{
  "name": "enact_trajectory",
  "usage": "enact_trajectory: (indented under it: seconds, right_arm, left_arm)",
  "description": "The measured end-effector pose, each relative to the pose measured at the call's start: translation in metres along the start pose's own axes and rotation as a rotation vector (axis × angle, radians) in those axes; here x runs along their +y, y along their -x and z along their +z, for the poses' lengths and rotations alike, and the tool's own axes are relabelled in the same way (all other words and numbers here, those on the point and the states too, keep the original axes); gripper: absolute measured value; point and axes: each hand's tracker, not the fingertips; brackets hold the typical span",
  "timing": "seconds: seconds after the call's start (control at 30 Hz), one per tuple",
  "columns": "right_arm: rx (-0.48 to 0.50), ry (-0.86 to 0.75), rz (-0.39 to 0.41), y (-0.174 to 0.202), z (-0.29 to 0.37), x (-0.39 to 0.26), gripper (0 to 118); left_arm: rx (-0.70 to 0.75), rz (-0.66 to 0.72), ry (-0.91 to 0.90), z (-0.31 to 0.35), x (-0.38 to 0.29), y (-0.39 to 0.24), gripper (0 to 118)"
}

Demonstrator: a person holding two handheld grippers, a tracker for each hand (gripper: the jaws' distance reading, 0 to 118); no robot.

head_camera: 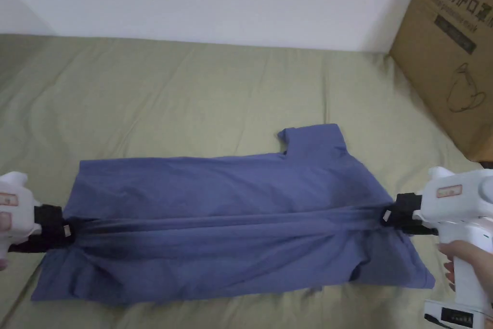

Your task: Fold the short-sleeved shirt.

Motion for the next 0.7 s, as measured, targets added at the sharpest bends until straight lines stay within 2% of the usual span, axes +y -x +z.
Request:
enact_trajectory:
  seconds: [0.07, 0.1, 0.13, 0.17, 0.2, 0.23, 0.27, 0.33, 0.43, 0.5, 0.53, 0.57, 0.6, 0.63, 0.67, 0.7]
  right_arm:
    - [-0.041, -0.019, -0.003, -0.005, -0.012, 0.003, 77]
    - [-0.067, -0.038, -0.001, -0.004, -0.011, 0.002, 91]
    - [-0.052, -0.041, -0.001, -0.006, -0.007, -0.001, 91]
    - [-0.027, -0.068, -0.006, -0.01, -0.003, -0.001, 91]
    - [-0.012, -0.076, -0.013, -0.013, 0.005, -0.003, 91]
    - [-0.006, -0.075, -0.022, -0.014, 0.013, -0.007, 91]
    - [0.003, -0.079, -0.034, -0.016, 0.023, -0.012, 91]
    - [0.026, -0.1, -0.04, -0.018, 0.046, -0.027, 91]
    - [0.047, -0.157, 0.005, -0.012, 0.088, -0.06, 91]
    - [0.075, -0.192, 0.035, -0.009, 0.115, -0.088, 86]
    - [0.115, -0.212, 0.053, -0.007, 0.128, -0.102, 71]
    - [0.145, -0.23, 0.065, -0.004, 0.136, -0.113, 53]
    - [0.163, -0.256, 0.071, -0.001, 0.145, -0.126, 27]
    - [0.152, -0.269, 0.082, 0.002, 0.15, -0.136, 1]
    - [0.133, -0.297, 0.09, 0.005, 0.158, -0.146, 1]
    - [0.137, -0.309, 0.085, 0.002, 0.159, -0.151, 0]
  left_arm:
    - [-0.001, 0.009, 0.006, -0.008, 0.005, 0.0, 25]
    - [-0.001, 0.021, 0.001, -0.007, 0.004, 0.001, 43]
    - [-0.009, 0.033, -0.013, -0.001, 0.001, -0.001, 72]
    - [-0.035, 0.04, -0.027, 0.004, -0.001, 0.001, 72]
    - [-0.043, 0.041, -0.028, 0.008, -0.004, 0.002, 82]
    - [-0.045, 0.041, -0.029, 0.014, -0.01, 0.003, 106]
    - [-0.051, 0.039, -0.04, 0.026, -0.016, 0.003, 115]
    - [-0.087, 0.04, -0.059, 0.045, -0.031, 0.005, 113]
    - [-0.125, -0.005, -0.146, 0.082, -0.065, 0.0, 112]
    - [-0.105, -0.068, -0.255, 0.112, -0.095, -0.008, 108]
    - [-0.101, -0.09, -0.29, 0.126, -0.112, -0.016, 97]
    - [-0.102, -0.108, -0.309, 0.137, -0.124, -0.019, 78]
    - [-0.124, -0.112, -0.311, 0.146, -0.137, -0.021, 51]
    - [-0.128, -0.111, -0.305, 0.152, -0.146, -0.023, 9]
    - [-0.126, -0.109, -0.294, 0.152, -0.15, -0.018, 0]
    - [-0.115, -0.107, -0.296, 0.156, -0.157, -0.018, 0]
